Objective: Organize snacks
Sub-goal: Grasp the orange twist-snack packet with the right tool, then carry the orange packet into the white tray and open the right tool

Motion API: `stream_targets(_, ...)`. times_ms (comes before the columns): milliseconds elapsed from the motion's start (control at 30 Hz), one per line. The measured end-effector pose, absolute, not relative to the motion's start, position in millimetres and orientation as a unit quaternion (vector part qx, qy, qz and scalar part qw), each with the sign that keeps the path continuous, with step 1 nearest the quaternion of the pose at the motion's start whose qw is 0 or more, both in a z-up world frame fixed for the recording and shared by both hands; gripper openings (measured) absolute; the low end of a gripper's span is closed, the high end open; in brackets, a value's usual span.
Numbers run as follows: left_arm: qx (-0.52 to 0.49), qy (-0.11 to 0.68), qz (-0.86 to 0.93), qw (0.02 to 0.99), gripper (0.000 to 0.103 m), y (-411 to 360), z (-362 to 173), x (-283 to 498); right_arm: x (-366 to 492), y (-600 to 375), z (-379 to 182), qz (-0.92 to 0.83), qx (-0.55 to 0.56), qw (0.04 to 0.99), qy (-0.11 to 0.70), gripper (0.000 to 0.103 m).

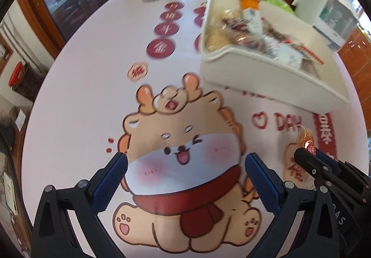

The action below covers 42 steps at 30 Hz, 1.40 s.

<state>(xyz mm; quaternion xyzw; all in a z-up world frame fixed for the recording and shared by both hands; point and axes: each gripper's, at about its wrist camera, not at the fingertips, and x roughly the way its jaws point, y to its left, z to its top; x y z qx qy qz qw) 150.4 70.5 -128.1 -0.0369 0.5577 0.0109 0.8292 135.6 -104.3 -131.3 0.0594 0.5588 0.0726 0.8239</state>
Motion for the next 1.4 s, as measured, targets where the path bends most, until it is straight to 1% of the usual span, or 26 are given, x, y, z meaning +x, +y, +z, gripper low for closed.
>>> stream_targets(200, -0.008, 0.512, -0.024, 0.858, 0.101, 47.5, -69.3, 172.3, 147.2, -126.9, -78.6, 0.080, 0.071, 0.847, 0.521, 0.021)
stream_targets(467, 0.019, 0.437, -0.044, 0.898, 0.102, 31.5, 25.9, 221.4, 184.2, -153.7, 25.6, 0.079, 0.057, 0.894, 0.437, 0.021)
stream_targets(600, 0.023, 0.417, -0.057, 0.907, 0.102, 27.5, 57.3, 242.3, 204.8, -161.5, 72.1, 0.073, 0.048, 0.914, 0.396, 0.022)
stream_targets(733, 0.030, 0.403, -0.058, 0.913, 0.102, 19.3, 75.7, 260.8, 223.1, -162.0, 98.6, 0.068, 0.040, 0.925, 0.373, 0.022)
stream_targets(800, 0.037, 0.394, -0.061, 0.916, 0.102, 15.0, 81.4, 268.8, 232.4, -161.6, 106.2, 0.067, 0.040, 0.926, 0.369, 0.022)
stream_targets(933, 0.048, 0.392, -0.058, 0.917, 0.102, 8.0, 77.4, 287.6, 254.0, -159.5, 102.6, 0.064, 0.047, 0.923, 0.375, 0.022)
stream_targets(1400, 0.061, 0.427, -0.049, 0.901, 0.102, 7.0, 24.4, 332.6, 297.4, -155.0, 36.6, 0.038, 0.056, 0.898, 0.434, 0.022)
